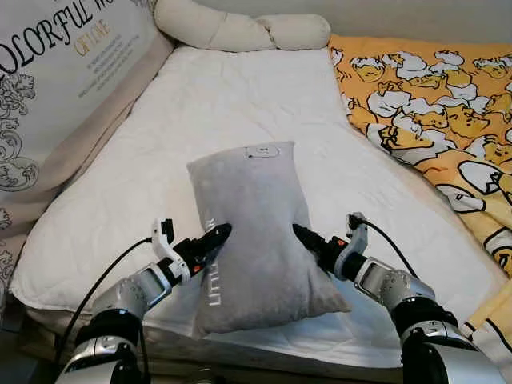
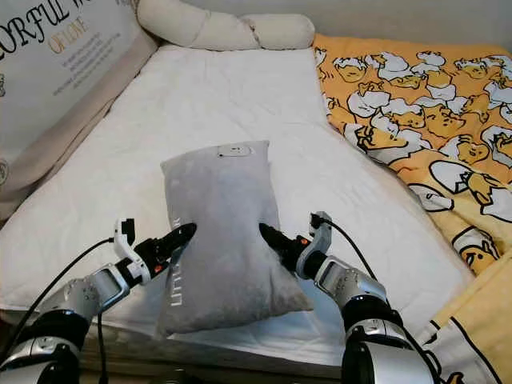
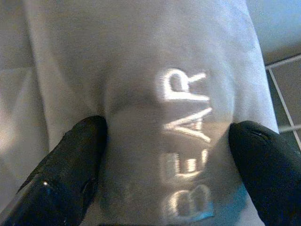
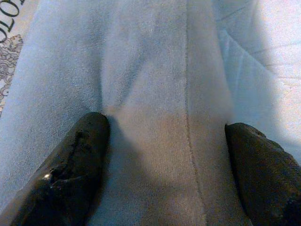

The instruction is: Clean up the room

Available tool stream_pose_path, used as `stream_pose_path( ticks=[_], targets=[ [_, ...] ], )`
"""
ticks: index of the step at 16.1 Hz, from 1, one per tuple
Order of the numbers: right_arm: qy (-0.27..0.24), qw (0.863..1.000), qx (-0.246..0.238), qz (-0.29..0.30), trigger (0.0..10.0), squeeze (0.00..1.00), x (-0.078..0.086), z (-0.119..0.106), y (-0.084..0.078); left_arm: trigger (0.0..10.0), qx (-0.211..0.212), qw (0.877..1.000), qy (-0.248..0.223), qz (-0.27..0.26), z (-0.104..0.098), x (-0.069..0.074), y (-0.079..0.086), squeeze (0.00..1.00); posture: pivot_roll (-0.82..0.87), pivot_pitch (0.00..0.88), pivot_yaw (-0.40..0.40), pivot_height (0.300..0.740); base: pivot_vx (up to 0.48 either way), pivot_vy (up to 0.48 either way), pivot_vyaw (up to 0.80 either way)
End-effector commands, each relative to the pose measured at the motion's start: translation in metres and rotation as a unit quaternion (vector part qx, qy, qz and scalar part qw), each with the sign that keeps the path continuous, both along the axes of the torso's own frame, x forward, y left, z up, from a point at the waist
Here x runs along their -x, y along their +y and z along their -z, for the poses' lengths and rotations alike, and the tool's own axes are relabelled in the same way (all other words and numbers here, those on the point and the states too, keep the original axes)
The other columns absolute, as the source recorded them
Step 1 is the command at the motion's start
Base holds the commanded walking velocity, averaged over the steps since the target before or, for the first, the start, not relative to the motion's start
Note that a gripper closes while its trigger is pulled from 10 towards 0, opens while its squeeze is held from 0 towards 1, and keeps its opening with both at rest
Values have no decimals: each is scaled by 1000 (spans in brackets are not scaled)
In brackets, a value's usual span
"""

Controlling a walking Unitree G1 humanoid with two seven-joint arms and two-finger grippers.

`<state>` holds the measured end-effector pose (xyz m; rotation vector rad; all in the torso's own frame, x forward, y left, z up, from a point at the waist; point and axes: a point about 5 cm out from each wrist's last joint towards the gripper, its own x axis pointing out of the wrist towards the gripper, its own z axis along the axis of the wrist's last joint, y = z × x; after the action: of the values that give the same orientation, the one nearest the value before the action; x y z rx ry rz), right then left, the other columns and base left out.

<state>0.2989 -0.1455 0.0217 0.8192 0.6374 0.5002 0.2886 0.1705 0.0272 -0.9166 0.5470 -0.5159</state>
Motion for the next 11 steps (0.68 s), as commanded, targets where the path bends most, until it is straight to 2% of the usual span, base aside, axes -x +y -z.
stream_pose_path(
  ticks=[1, 2, 3, 4, 5, 8, 11],
  targets=[
    [-8, 1000, -15, -26, 0, 0, -4, -6, 11, 9059, -4, 1000, -2, 27, -1, -2, -9, 0, -66, 0, 40, 740, 0, 0, 0],
    [-12, 999, -13, -34, 0, 0, -3, -5, 14, 7137, -34, 999, 1, 38, 3, -2, -12, 0, -66, 0, 39, 740, 0, 0, 0],
    [-16, 999, -8, -34, 0, 0, -2, -4, 15, 2941, -48, 998, 4, 37, 6, -2, -11, 0, -66, 0, 39, 740, 0, 0, 0],
    [-19, 999, -2, -32, 0, 0, -2, -3, 15, 1059, -44, 998, 4, 33, 6, -3, -10, 0, -62, 0, 37, 740, 0, 0, 0],
    [-22, 999, 2, -31, 0, 0, -3, -3, 15, 118, -38, 999, 2, 32, 5, -3, -10, 0, -59, 0, 35, 740, 0, 0, 0],
    [-11, 999, 22, -37, 0, 0, -1, 1, 15, 0, -63, 997, 5, 47, 11, 1, -10, 0, -54, 0, 35, 740, 0, 0, 0],
    [-21, 999, 31, -24, 0, 0, -3, 1, 14, 0, -61, 997, 4, 41, 12, 1, -10, 0, -56, 0, 37, 740, 0, 0, 0]
  ],
)
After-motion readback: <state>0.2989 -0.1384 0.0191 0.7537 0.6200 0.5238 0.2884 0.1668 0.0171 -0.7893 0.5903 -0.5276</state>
